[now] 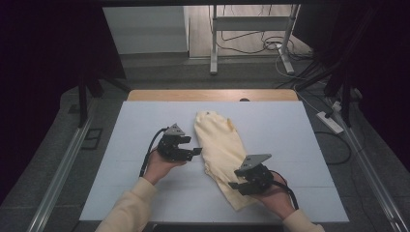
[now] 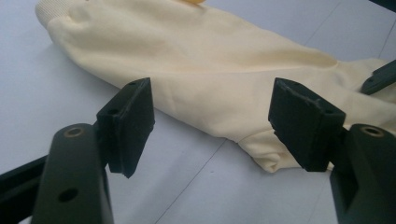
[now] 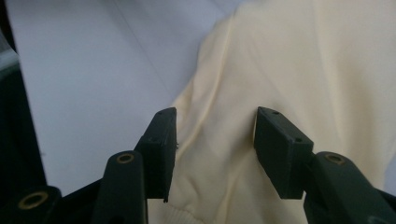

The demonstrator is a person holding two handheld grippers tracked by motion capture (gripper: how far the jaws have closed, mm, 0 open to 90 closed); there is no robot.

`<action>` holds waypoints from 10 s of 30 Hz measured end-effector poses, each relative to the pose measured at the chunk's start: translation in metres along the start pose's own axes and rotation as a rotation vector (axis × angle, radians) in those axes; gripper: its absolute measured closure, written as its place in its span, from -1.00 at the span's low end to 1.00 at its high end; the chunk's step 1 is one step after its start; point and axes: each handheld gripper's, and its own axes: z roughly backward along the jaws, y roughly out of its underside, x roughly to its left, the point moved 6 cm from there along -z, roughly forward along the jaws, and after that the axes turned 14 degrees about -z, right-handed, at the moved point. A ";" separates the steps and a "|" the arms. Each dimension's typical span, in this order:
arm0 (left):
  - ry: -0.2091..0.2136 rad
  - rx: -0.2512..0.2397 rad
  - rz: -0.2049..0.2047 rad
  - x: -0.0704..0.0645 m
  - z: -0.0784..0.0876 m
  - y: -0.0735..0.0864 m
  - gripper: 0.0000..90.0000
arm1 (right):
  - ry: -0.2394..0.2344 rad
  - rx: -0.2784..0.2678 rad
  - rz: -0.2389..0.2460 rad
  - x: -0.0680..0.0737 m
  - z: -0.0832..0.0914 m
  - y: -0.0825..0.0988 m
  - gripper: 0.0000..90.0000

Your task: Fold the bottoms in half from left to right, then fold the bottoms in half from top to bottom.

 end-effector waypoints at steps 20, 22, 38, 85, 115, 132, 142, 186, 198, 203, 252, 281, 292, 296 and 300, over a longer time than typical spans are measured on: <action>0.005 0.013 0.003 0.001 -0.001 0.002 -0.34 | -0.133 0.035 -0.006 0.021 -0.006 0.000 0.86; 0.005 0.013 0.003 0.000 -0.001 0.002 -0.35 | -0.123 0.050 0.000 0.019 -0.010 0.003 0.79; -0.006 0.008 -0.005 0.000 0.001 0.001 -0.36 | 0.001 -0.100 -0.089 -0.023 0.018 -0.004 -0.09; -0.008 0.010 -0.005 0.001 0.000 0.003 -0.36 | 0.017 0.077 -0.247 -0.052 -0.004 0.022 0.59; -0.013 -0.001 0.002 0.004 0.005 0.002 -0.36 | -0.129 0.042 -0.187 -0.008 -0.022 0.009 0.85; -0.013 -0.007 0.001 0.005 0.005 0.001 -0.36 | -0.034 0.069 -0.244 -0.024 -0.007 0.023 0.10; -0.003 -0.014 -0.004 0.006 0.003 -0.003 -0.36 | -0.062 0.098 -0.309 -0.012 -0.009 0.031 0.38; -0.015 -0.026 0.007 0.010 0.010 -0.002 -0.37 | -0.093 -0.035 -0.254 -0.002 -0.010 0.015 0.04; -0.006 -0.021 0.010 0.010 0.011 0.000 -0.37 | -0.036 -0.066 -0.195 -0.017 -0.006 0.006 -0.09; -0.006 -0.021 0.009 0.009 0.011 0.000 -0.37 | -0.032 -0.071 -0.190 -0.023 -0.006 0.004 -0.12; 0.016 0.026 0.017 0.024 -0.012 -0.001 -0.38 | 0.055 -0.141 -0.209 -0.068 -0.012 -0.046 -0.15; -0.048 0.141 0.046 0.073 -0.037 -0.013 -0.39 | 0.140 -0.094 -0.236 -0.109 -0.038 -0.105 -0.16; -0.058 0.161 0.030 0.086 -0.048 -0.021 -0.36 | 0.159 -0.082 -0.251 -0.122 -0.051 -0.121 -0.16; -0.059 0.167 0.033 0.090 -0.051 -0.021 -0.36 | 0.162 -0.078 -0.261 -0.125 -0.055 -0.124 -0.16; -0.059 0.174 0.041 0.093 -0.055 -0.020 -0.36 | 0.169 -0.074 -0.263 -0.129 -0.057 -0.127 -0.16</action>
